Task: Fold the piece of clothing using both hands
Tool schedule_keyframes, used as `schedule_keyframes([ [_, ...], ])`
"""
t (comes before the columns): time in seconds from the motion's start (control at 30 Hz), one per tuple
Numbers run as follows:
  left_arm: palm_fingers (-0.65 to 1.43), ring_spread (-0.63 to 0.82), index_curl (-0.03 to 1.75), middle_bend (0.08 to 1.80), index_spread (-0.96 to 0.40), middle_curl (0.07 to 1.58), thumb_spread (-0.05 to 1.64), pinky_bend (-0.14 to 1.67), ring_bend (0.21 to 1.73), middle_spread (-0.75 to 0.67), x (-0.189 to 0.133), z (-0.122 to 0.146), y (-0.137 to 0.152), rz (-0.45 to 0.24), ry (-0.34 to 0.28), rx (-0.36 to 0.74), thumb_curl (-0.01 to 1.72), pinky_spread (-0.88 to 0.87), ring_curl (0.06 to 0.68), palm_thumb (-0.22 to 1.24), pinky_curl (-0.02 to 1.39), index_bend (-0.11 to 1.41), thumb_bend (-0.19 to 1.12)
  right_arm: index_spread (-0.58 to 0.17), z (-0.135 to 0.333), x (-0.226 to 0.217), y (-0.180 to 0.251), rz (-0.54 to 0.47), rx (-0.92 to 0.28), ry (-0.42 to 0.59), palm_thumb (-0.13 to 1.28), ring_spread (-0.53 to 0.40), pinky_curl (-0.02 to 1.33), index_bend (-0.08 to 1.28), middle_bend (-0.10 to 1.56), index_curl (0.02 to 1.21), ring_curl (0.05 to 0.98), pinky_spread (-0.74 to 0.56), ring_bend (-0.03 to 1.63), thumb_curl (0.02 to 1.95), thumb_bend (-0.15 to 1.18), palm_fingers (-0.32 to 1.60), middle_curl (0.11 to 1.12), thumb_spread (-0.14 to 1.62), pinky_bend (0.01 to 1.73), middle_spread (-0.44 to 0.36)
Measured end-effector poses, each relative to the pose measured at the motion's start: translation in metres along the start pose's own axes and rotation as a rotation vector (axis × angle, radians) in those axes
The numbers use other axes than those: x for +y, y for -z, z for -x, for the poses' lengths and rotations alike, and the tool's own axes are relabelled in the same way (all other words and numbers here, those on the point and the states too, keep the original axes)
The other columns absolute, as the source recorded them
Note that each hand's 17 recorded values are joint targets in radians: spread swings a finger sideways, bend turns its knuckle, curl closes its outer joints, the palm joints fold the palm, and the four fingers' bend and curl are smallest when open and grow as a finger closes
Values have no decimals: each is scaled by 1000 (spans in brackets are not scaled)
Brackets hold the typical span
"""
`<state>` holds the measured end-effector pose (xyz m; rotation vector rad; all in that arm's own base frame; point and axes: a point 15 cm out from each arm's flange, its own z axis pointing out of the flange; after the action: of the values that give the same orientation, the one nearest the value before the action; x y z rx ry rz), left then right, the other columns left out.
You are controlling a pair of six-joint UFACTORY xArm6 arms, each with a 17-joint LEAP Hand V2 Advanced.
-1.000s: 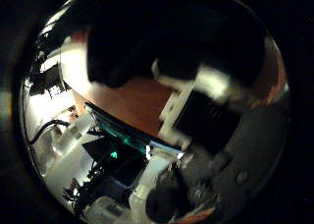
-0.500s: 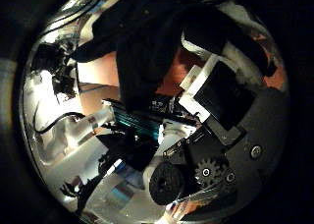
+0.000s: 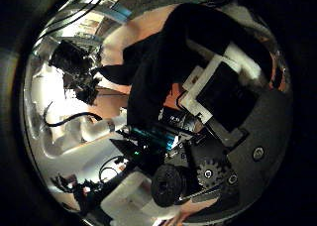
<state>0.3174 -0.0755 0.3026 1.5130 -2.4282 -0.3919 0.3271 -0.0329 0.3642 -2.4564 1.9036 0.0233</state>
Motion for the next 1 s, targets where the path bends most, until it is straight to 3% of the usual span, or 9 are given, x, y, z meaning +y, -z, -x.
schedule_keyframes([
  [0.13, 965, -459, 1352, 898, -725, 1028, 1227, 906, 1289, -601, -9, 15, 5, -5, 48, 10, 429, -673, 512, 554, 761, 438, -14, -273, -3, -36, 5, -13, -20, 1, 1078, -214, 798, 1108, 1341, 905, 722, -187, 1402, 713, -2, 1095, 788, 1126, 1334, -139],
  [0.27, 899, -462, 1358, 943, -726, 1033, 1228, 735, 1300, -600, -26, 38, -2, 25, 109, 21, 427, -663, 518, 558, 741, 472, -14, -271, -8, -82, -3, -14, -30, 3, 1081, -214, 822, 1107, 1345, 908, 726, -181, 1400, 732, -4, 1095, 782, 1129, 1319, -138],
  [0.53, 778, -473, 1334, 969, -717, 1014, 1228, 502, 1236, -585, -74, 79, -35, 73, 196, 45, 422, -651, 509, 560, 719, 524, -14, -269, -17, -176, -57, 60, -52, 12, 1079, -215, 871, 1105, 1352, 911, 735, -174, 1400, 763, -7, 1095, 772, 1131, 1287, -132],
  [0.73, 588, -469, 1260, 875, -691, 959, 1231, 472, 1063, -555, -109, 96, -60, 116, 229, 71, 417, -603, 462, 547, 746, 525, -18, -274, -17, -224, -126, 149, -61, 28, 956, -218, 908, 1075, 1334, 919, 742, -179, 1398, 743, -41, 1039, 769, 1171, 1282, -136],
  [0.83, 373, -417, 1210, 698, -651, 918, 1241, 508, 1030, -492, -120, 102, -74, 134, 251, 87, 413, -542, 463, 545, 785, 461, -12, -284, -19, -245, -142, 107, -46, 26, 896, -215, 876, 986, 1290, 900, 717, -218, 1358, 683, -29, 1029, 745, 1219, 1231, -136],
  [0.87, 300, -394, 1193, 609, -628, 897, 1245, 529, 1036, -453, -123, 107, -75, 129, 259, 90, 416, -516, 463, 556, 797, 424, -8, -293, -22, -255, -149, 80, -38, 24, 875, -219, 846, 903, 1226, 877, 694, -268, 1335, 660, -30, 953, 720, 1234, 1197, -139],
  [0.93, 151, -327, 1145, 448, -567, 845, 1258, 559, 1021, -351, -130, 117, -74, 109, 277, 100, 416, -457, 458, 569, 814, 340, -7, -320, -28, -266, -165, 60, -35, 15, 813, -253, 838, 669, 1021, 843, 690, -356, 1338, 613, -34, 527, 673, 1261, 1235, -157],
  [1.0, 44, -248, 1105, 341, -506, 799, 1264, 558, 998, -250, -137, 126, -69, 72, 295, 114, 416, -380, 454, 572, 821, 284, -9, -353, -40, -265, -165, 51, -32, -5, 781, -264, 816, 574, 907, 795, 663, -338, 1300, 583, -31, 357, 632, 1279, 1242, -163],
])
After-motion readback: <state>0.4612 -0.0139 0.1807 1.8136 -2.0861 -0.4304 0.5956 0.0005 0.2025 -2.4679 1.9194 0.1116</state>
